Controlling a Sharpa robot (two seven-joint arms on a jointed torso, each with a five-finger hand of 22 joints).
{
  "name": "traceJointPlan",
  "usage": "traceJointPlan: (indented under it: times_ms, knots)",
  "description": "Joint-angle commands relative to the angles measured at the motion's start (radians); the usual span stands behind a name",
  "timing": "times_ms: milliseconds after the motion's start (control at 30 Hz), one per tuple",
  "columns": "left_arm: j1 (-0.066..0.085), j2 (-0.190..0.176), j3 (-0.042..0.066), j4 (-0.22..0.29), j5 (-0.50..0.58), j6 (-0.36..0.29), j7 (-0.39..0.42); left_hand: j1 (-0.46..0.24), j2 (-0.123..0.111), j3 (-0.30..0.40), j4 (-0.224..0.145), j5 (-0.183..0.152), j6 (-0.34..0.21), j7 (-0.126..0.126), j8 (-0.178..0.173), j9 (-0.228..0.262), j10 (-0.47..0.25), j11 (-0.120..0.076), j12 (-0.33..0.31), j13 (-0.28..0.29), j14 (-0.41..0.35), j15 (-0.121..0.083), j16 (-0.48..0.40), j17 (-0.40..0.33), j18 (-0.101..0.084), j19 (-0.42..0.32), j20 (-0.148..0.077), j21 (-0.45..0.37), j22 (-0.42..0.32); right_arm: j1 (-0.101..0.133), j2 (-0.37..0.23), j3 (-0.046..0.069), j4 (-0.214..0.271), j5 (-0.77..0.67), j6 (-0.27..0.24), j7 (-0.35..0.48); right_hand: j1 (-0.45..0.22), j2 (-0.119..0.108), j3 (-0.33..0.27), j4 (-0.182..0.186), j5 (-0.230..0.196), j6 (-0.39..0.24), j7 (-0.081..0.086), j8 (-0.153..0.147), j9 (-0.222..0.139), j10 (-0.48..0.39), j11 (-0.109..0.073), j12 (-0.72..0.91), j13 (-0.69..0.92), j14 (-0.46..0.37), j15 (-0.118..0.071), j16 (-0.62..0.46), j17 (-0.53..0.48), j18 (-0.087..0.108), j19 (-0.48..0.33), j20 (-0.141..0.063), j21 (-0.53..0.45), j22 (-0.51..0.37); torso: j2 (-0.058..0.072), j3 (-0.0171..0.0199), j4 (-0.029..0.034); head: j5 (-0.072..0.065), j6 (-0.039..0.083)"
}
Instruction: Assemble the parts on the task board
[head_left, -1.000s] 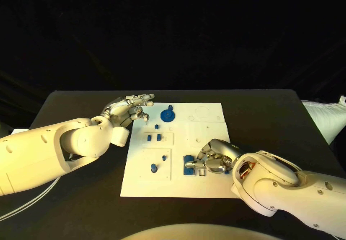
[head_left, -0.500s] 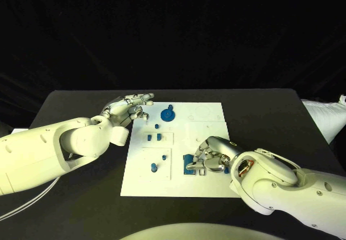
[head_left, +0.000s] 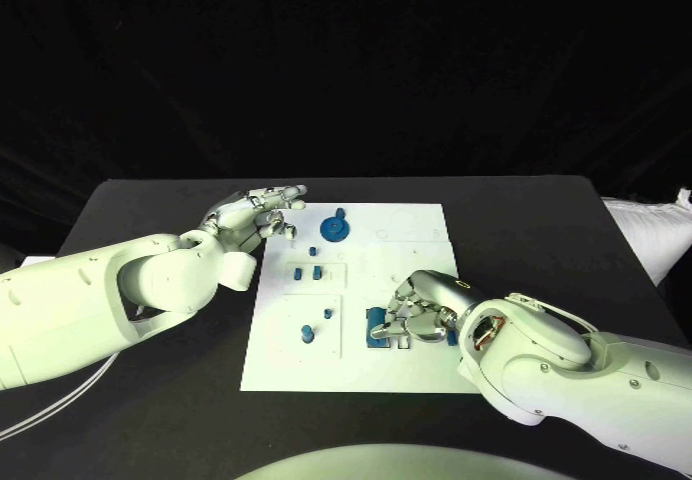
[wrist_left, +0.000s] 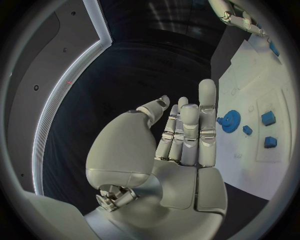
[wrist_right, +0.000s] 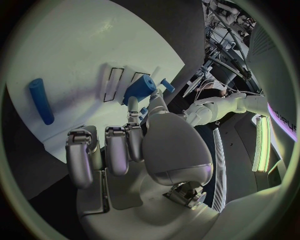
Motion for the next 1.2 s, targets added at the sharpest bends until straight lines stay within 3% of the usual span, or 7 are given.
traceJointPlan:
  times_ms: [33, 300, 533, 900, 1067, 1200]
  knots:
    - [0.000, 0.000, 0.001, 0.002, -0.004, 0.019, 0.004, 0.001, 0.007, -0.002, -0.001, 0.004, -0.007, 0.001, 0.004, 0.002, -0.007, 0.000, 0.003, 0.001, -0.005, 0.000, 0.006, -0.001, 0.011, -0.007, 0.001, -0.005, -0.001, -0.009, -0.004, -0.009, -0.009, -0.024, 0.094, -0.031, 0.056, 0.031, 0.008, -0.019, 0.005, 0.006, -0.004, 0.005, 0.004, 0.043, -0.018, 0.003, 0.140, 0.074, -0.011, 0.000, 0.085, -0.007, 0.105, -0.011, 0.004, 0.263, 0.000, 0.0001, -0.0003, 0.001, -0.001]
    - [0.000, -0.001, 0.000, 0.003, -0.004, 0.019, 0.004, 0.001, 0.007, -0.002, -0.001, 0.004, -0.007, 0.001, 0.004, 0.002, -0.007, 0.000, 0.003, 0.001, -0.005, 0.000, 0.006, -0.001, 0.011, -0.007, 0.001, -0.005, -0.001, -0.010, -0.016, -0.009, -0.013, -0.065, 0.107, -0.050, 0.081, 0.042, 0.018, -0.042, 0.003, 0.014, -0.011, 0.015, 0.011, 0.046, -0.025, 0.009, 0.145, 0.074, -0.016, 0.002, 0.090, -0.007, 0.105, -0.015, 0.004, 0.263, 0.000, 0.0000, -0.0003, -0.002, -0.001]
    - [0.000, -0.002, 0.000, 0.003, -0.006, 0.020, 0.004, 0.001, 0.007, -0.002, -0.001, 0.004, -0.007, 0.001, 0.004, 0.002, -0.007, 0.000, 0.003, 0.001, -0.005, 0.000, 0.006, -0.001, 0.011, -0.007, 0.001, -0.005, -0.001, -0.012, -0.028, -0.009, -0.006, -0.067, 0.101, -0.042, 0.075, 0.041, 0.015, -0.042, 0.002, 0.014, -0.010, 0.017, 0.013, 0.048, -0.025, 0.011, 0.147, 0.074, -0.017, 0.002, 0.090, -0.007, 0.105, -0.017, 0.004, 0.263, 0.000, 0.0006, -0.0007, -0.001, -0.001]
    - [0.000, -0.004, 0.000, 0.003, -0.011, 0.021, 0.004, 0.001, 0.006, -0.002, -0.004, 0.004, -0.011, 0.002, 0.008, 0.002, -0.012, 0.000, 0.010, 0.000, -0.007, 0.001, 0.008, -0.006, 0.011, -0.008, 0.002, -0.005, -0.001, -0.015, -0.087, -0.008, 0.046, -0.045, -0.006, 0.002, 0.022, 0.033, -0.006, -0.017, 0.006, -0.002, -0.004, 0.013, 0.015, 0.048, -0.020, 0.010, 0.148, 0.074, -0.014, 0.002, 0.090, -0.007, 0.105, -0.016, 0.004, 0.263, -0.001, 0.0000, -0.0006, -0.002, 0.003]
    - [0.000, -0.006, 0.000, 0.003, -0.011, 0.021, 0.003, 0.001, 0.006, -0.002, -0.004, 0.004, -0.011, 0.002, 0.008, 0.002, -0.012, 0.000, 0.010, 0.000, -0.007, 0.001, 0.008, -0.006, 0.011, -0.008, 0.002, -0.005, -0.001, 0.005, -0.156, -0.005, 0.076, 0.027, -0.029, 0.047, 0.009, 0.040, -0.005, -0.007, 0.020, -0.050, 0.017, -0.025, 0.000, 0.046, -0.004, 0.004, 0.146, 0.074, -0.003, 0.002, 0.090, -0.007, 0.105, -0.009, 0.004, 0.263, -0.001, -0.0005, -0.0013, -0.008, 0.006]
    - [0.000, -0.005, 0.000, 0.003, -0.011, 0.021, 0.002, 0.001, 0.006, -0.002, -0.004, 0.004, -0.011, 0.002, 0.008, 0.002, -0.012, 0.000, 0.010, 0.000, -0.007, 0.001, 0.008, -0.006, 0.011, -0.008, 0.002, -0.005, -0.001, 0.037, -0.217, -0.004, 0.087, 0.092, -0.011, 0.074, 0.003, 0.062, 0.003, 0.005, 0.078, -0.087, 0.039, -0.076, -0.027, 0.037, 0.016, -0.017, 0.136, 0.073, 0.014, -0.001, 0.085, -0.007, 0.105, 0.005, 0.004, 0.263, 0.000, -0.0002, 0.0000, -0.014, 0.007]
